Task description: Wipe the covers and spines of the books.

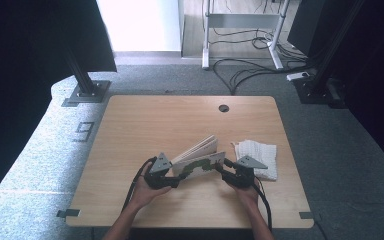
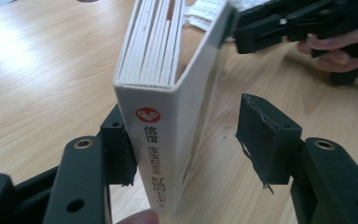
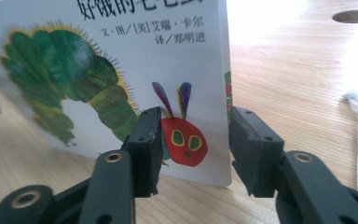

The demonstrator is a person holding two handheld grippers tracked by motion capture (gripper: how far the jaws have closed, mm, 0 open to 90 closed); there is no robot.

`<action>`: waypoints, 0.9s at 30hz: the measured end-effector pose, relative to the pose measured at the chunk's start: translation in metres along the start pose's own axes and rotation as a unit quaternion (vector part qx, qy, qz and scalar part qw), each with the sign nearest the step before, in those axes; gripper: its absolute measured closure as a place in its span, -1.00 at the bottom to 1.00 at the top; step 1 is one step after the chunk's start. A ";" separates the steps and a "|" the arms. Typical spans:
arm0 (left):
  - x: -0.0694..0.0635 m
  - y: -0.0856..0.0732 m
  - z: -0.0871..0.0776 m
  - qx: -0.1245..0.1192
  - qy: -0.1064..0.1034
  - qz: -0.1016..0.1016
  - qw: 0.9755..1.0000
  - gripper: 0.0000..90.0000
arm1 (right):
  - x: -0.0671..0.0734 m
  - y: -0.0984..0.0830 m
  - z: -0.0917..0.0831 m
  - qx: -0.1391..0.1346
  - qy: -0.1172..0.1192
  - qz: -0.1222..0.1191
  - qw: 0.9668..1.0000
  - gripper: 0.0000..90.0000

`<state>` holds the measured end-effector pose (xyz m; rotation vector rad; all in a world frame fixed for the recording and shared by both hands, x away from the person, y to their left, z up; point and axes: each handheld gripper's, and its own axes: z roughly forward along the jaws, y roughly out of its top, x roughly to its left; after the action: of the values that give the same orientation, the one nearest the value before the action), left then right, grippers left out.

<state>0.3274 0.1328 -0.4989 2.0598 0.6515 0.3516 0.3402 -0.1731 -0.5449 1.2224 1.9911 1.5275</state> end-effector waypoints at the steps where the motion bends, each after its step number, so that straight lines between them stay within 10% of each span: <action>1: -0.001 0.000 0.000 0.001 -0.001 0.002 1.000 -0.08 | 0.001 0.000 0.001 -0.001 -0.003 0.000 1.000 0.12; 13: -0.005 -0.001 0.000 -0.003 -0.004 0.007 1.000 -0.09 | 0.008 -0.002 0.010 0.022 -0.040 0.023 0.999 -0.08; 27: -0.023 0.001 0.003 0.005 -0.026 0.025 0.999 -0.18 | 0.019 0.002 0.031 0.031 -0.026 0.030 0.999 -0.10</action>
<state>0.3107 0.1170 -0.4997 2.0899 0.5723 0.3227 0.3523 -0.1392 -0.5502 1.3450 2.0001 1.4561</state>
